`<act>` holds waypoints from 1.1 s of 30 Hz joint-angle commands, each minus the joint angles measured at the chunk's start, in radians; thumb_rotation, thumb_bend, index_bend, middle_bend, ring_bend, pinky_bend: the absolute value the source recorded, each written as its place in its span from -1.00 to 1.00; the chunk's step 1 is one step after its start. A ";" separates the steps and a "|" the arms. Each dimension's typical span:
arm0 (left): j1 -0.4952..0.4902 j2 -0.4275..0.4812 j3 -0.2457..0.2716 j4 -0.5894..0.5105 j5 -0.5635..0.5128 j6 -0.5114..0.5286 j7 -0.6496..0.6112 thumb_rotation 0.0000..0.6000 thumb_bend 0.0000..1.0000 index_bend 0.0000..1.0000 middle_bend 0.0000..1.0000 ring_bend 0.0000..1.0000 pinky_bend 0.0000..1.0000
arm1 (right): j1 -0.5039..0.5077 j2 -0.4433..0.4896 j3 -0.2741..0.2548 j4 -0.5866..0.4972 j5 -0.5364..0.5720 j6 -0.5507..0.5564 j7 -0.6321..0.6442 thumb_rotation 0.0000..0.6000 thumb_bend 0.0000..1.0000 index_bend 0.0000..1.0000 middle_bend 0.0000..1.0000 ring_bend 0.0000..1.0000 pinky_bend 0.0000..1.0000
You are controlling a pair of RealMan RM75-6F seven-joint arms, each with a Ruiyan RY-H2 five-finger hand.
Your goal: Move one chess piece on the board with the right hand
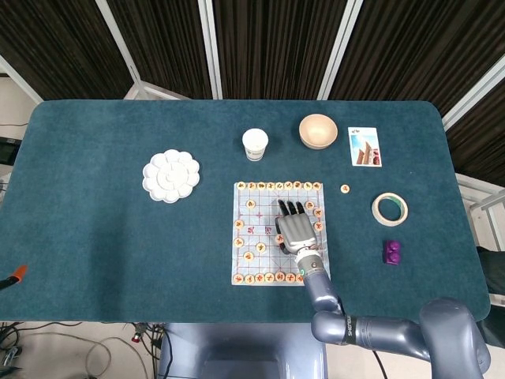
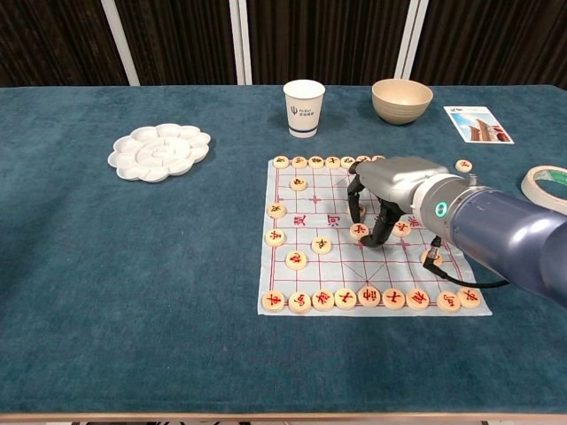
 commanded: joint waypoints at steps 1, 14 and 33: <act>0.000 0.000 0.000 0.000 0.000 0.000 0.000 1.00 -1.00 -0.91 -1.00 -1.00 -1.00 | 0.001 0.000 0.001 -0.001 0.001 0.000 -0.001 1.00 -0.24 0.00 -1.00 -0.94 -0.85; 0.000 0.002 -0.001 -0.001 -0.001 0.000 -0.003 1.00 -1.00 -0.91 -1.00 -1.00 -1.00 | 0.007 0.006 0.007 -0.016 0.020 -0.002 -0.012 1.00 -0.24 0.09 -1.00 -0.94 -0.85; 0.000 0.003 -0.004 0.000 -0.006 0.000 -0.004 1.00 -1.00 -0.91 -1.00 -1.00 -1.00 | 0.050 0.084 0.075 -0.085 0.106 0.000 -0.043 1.00 -0.24 0.09 -1.00 -0.94 -0.85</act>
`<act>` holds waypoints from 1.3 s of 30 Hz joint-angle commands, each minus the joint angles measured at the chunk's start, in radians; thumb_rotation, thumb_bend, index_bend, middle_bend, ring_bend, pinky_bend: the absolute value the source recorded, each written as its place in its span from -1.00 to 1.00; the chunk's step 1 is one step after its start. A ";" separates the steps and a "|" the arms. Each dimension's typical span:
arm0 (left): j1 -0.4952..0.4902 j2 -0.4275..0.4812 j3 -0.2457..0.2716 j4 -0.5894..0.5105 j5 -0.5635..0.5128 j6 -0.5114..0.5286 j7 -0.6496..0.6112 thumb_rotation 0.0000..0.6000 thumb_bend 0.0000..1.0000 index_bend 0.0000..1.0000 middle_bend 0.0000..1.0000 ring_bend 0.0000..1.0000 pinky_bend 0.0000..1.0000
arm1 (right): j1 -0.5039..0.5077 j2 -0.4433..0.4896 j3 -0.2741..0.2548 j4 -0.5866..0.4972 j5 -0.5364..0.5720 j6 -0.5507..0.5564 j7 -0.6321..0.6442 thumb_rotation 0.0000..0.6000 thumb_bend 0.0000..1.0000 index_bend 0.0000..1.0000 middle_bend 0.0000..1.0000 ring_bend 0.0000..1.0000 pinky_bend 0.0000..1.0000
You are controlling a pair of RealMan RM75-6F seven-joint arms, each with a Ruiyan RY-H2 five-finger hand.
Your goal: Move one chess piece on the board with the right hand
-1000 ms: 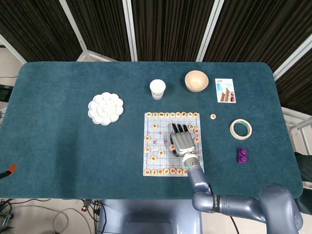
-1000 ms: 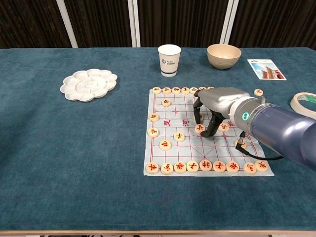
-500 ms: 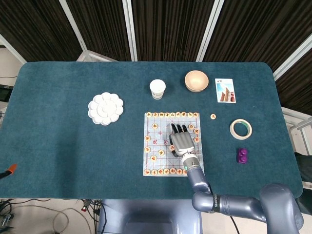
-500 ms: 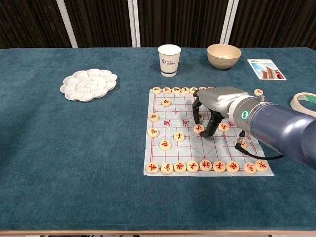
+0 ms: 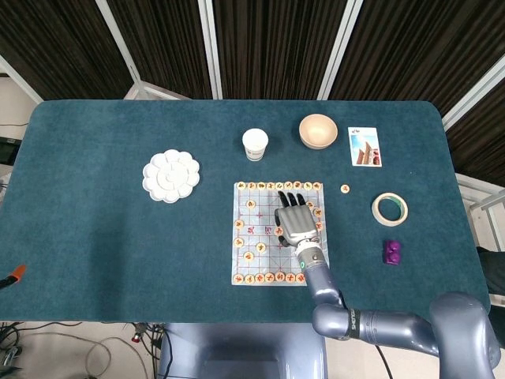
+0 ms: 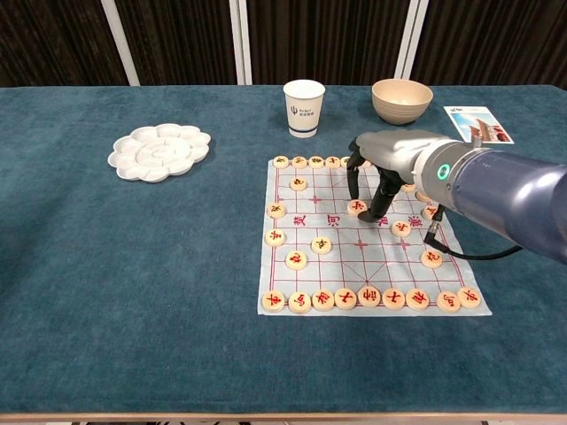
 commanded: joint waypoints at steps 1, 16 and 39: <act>0.000 0.000 -0.001 0.000 -0.001 0.001 0.000 1.00 -1.00 -0.91 -1.00 -1.00 -1.00 | 0.012 0.009 0.013 0.010 0.022 -0.011 -0.005 1.00 -0.24 0.09 -1.00 -0.94 -0.85; 0.006 0.010 -0.008 -0.003 -0.010 0.009 -0.017 1.00 -1.00 -0.91 -1.00 -1.00 -1.00 | 0.072 -0.007 0.037 0.111 0.102 -0.063 0.002 1.00 -0.25 0.09 -1.00 -0.94 -0.85; 0.003 0.010 -0.008 -0.001 -0.014 0.001 -0.016 1.00 -1.00 -0.91 -1.00 -1.00 -1.00 | 0.095 -0.047 0.008 0.171 0.115 -0.071 0.012 1.00 -0.24 0.09 -1.00 -0.94 -0.85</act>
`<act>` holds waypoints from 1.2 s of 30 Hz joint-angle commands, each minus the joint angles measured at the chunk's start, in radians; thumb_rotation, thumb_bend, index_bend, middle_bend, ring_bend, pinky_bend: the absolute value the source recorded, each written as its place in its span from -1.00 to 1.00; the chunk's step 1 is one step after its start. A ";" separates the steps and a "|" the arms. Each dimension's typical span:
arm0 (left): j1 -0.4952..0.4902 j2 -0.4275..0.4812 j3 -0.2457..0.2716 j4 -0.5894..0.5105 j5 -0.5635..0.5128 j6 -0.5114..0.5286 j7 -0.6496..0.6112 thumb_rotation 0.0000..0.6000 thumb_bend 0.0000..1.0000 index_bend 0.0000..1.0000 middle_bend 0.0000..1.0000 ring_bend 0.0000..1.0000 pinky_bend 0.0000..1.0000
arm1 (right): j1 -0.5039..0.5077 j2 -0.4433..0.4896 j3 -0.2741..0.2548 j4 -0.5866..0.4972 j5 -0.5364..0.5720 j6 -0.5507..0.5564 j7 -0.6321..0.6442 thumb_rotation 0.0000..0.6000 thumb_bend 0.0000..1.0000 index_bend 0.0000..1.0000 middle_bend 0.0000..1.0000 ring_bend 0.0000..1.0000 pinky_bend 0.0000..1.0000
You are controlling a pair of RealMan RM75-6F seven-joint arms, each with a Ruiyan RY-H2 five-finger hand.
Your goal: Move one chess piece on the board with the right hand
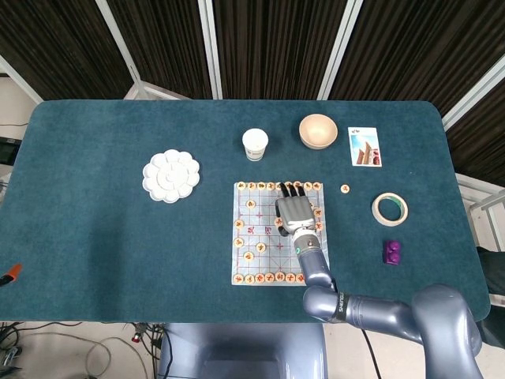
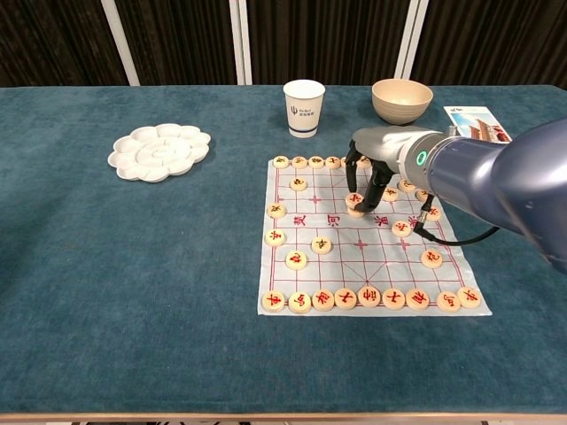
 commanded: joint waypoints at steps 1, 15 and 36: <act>0.000 0.000 0.000 0.000 0.000 0.000 0.000 1.00 -1.00 -0.91 -1.00 -1.00 -1.00 | 0.001 -0.001 -0.001 0.004 0.001 -0.001 -0.001 1.00 -0.24 0.09 -1.00 -0.94 -0.85; 0.000 0.001 0.000 -0.001 -0.003 -0.002 0.002 1.00 -1.00 -0.91 -1.00 -1.00 -1.00 | 0.004 -0.003 -0.010 0.008 0.006 -0.002 0.000 1.00 -0.24 0.09 -1.00 -0.94 -0.85; -0.001 -0.001 0.000 -0.002 -0.004 -0.002 0.005 1.00 -1.00 -0.91 -1.00 -1.00 -1.00 | 0.009 -0.012 -0.013 0.019 0.011 -0.002 -0.005 1.00 -0.24 0.09 -1.00 -0.94 -0.85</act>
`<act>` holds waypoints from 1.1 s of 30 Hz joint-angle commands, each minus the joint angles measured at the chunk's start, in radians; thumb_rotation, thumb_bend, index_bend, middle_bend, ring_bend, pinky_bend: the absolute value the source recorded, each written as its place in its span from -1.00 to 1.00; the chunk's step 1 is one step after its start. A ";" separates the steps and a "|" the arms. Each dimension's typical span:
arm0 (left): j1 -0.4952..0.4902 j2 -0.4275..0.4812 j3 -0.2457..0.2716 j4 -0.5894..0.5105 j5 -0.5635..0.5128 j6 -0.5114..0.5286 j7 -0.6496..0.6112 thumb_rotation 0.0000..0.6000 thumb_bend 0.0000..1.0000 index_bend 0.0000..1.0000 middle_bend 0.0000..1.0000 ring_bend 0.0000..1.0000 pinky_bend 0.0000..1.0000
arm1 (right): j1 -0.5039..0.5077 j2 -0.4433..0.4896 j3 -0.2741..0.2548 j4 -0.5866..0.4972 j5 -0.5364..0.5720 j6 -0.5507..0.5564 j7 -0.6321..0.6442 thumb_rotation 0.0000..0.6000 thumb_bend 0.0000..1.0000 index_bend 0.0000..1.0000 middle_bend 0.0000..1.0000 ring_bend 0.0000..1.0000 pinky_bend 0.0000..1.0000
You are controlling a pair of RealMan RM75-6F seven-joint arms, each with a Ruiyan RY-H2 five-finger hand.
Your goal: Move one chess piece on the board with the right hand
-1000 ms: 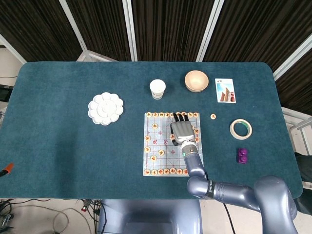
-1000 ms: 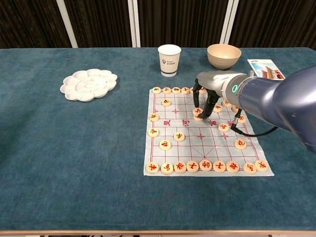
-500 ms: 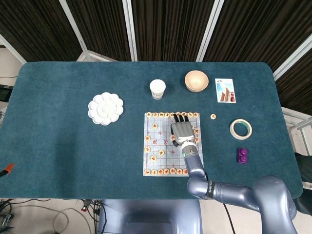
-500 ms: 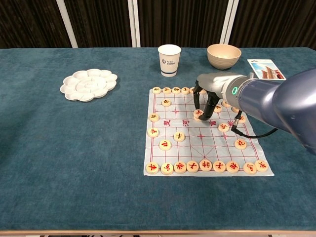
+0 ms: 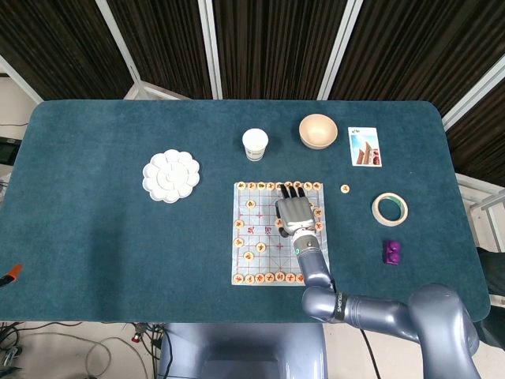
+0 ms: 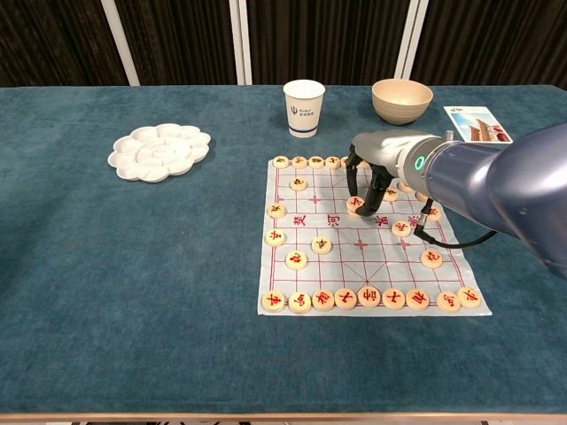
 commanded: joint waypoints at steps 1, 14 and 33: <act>0.000 0.000 0.000 0.000 0.000 0.000 0.000 1.00 -1.00 -0.91 -1.00 -1.00 -1.00 | 0.000 -0.001 0.001 0.003 0.004 -0.001 -0.001 1.00 -0.24 0.09 -1.00 -0.94 -0.85; 0.000 0.000 0.000 0.000 -0.001 0.000 -0.001 1.00 -1.00 -0.91 -1.00 -1.00 -1.00 | 0.002 0.003 0.000 0.001 0.013 -0.005 -0.007 1.00 -0.24 0.03 -1.00 -0.94 -0.85; -0.001 -0.001 -0.001 0.000 -0.003 -0.001 0.001 1.00 -1.00 -0.91 -1.00 -1.00 -1.00 | 0.007 0.002 -0.001 0.000 0.025 -0.003 -0.016 1.00 -0.24 -0.12 -1.00 -0.94 -0.85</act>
